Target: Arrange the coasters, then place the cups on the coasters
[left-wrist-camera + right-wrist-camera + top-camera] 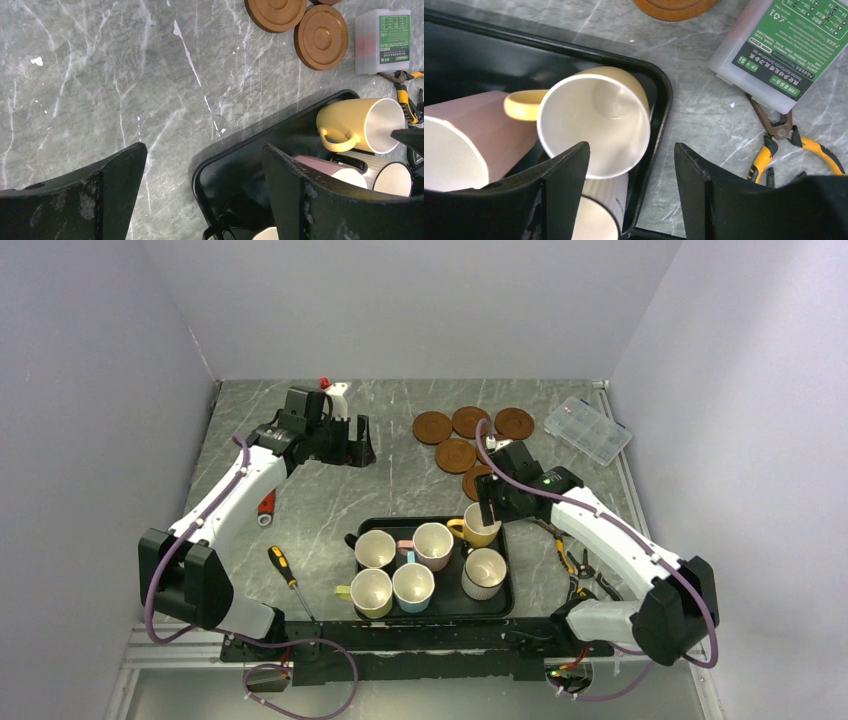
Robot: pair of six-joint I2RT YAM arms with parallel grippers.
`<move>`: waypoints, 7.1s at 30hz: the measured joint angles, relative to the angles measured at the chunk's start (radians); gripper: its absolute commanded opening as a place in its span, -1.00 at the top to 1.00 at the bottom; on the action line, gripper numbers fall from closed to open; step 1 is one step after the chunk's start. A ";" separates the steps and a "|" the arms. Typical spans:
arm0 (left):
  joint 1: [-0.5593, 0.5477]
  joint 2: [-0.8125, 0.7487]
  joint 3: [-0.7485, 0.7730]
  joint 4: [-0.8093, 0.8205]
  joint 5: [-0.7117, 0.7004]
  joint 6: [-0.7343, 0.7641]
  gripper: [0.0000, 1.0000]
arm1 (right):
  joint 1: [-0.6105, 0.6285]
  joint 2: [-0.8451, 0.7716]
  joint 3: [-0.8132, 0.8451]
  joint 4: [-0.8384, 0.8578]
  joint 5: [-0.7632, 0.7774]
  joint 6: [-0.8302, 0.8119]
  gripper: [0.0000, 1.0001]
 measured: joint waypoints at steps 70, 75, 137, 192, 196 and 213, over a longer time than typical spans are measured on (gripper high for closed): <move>0.182 -0.089 -0.051 0.061 -0.095 -0.093 -0.87 | -0.356 0.616 0.635 0.039 0.086 -0.071 1.00; 0.182 -0.089 -0.051 0.060 -0.095 -0.091 -0.87 | -0.410 0.758 0.800 0.035 0.069 -0.098 1.00; 0.182 -0.132 -0.073 0.083 -0.122 -0.071 -0.87 | -0.515 1.141 1.283 -0.073 0.000 -0.176 1.00; 0.182 -0.131 -0.073 0.083 -0.121 -0.071 -0.87 | -0.517 1.186 1.332 -0.062 0.018 -0.207 0.07; 0.182 -0.131 -0.073 0.083 -0.121 -0.072 -0.87 | -0.517 1.186 1.332 -0.058 0.017 -0.208 0.07; 0.182 -0.139 -0.074 0.084 -0.113 -0.075 -0.87 | -0.517 1.015 1.327 -0.074 -0.013 -0.204 -0.06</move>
